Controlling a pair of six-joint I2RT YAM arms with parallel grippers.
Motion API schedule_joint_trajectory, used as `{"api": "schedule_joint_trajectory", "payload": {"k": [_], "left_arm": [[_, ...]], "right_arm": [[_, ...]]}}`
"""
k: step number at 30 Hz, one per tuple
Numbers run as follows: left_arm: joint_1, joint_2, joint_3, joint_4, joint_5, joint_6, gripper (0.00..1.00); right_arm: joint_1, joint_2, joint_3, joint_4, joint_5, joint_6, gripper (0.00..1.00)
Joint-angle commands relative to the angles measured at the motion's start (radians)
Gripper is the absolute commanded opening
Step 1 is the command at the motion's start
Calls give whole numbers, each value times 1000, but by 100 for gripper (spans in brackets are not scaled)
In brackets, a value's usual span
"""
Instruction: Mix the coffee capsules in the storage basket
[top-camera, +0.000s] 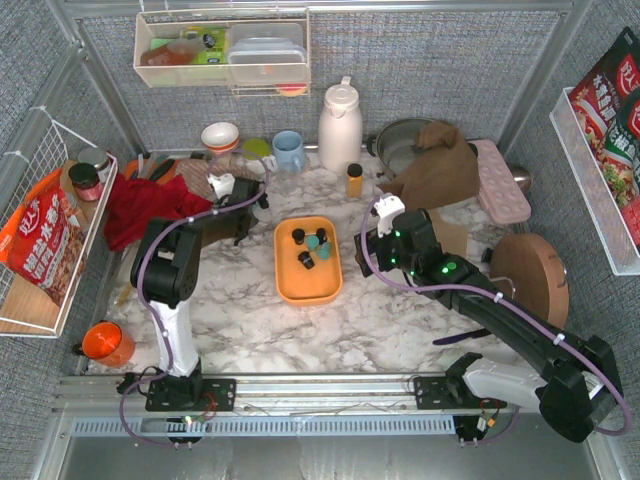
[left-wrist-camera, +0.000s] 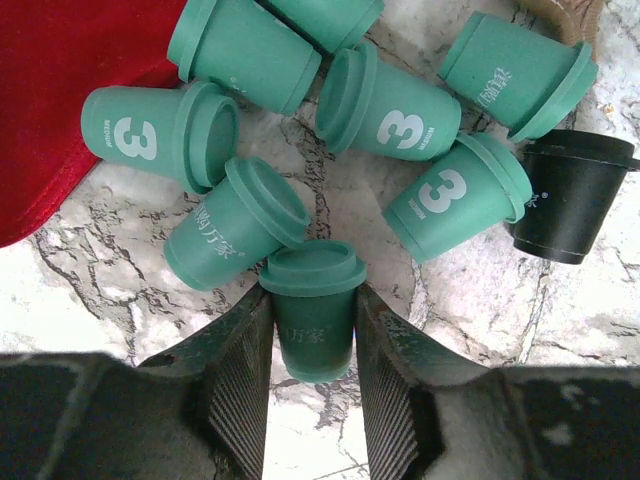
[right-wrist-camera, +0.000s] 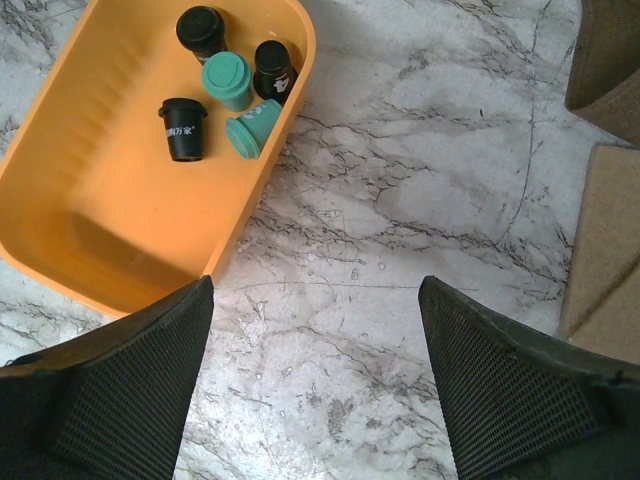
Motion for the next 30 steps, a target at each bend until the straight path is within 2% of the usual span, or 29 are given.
{"api": "schedule_joint_trajectory", "payload": {"k": [1, 7, 16, 22, 26, 30], "left_arm": [[2, -8, -27, -16, 9, 27, 41], [0, -152, -149, 89, 48, 90, 38], [-31, -470, -360, 278, 196, 271, 38], [-43, -715, -519, 415, 375, 384, 38], [-85, -863, -582, 475, 444, 412, 38], [-154, -942, -628, 523, 461, 454, 38]], "right_arm": [[1, -3, 0, -3, 2, -3, 88], [1, 0, 0, -3, 1, -3, 88], [1, 11, 1, -5, 3, -2, 88], [1, 8, 1, -4, 7, 2, 88], [1, 11, 8, -4, 5, 9, 88], [2, 0, 28, -19, -10, 32, 88]]}}
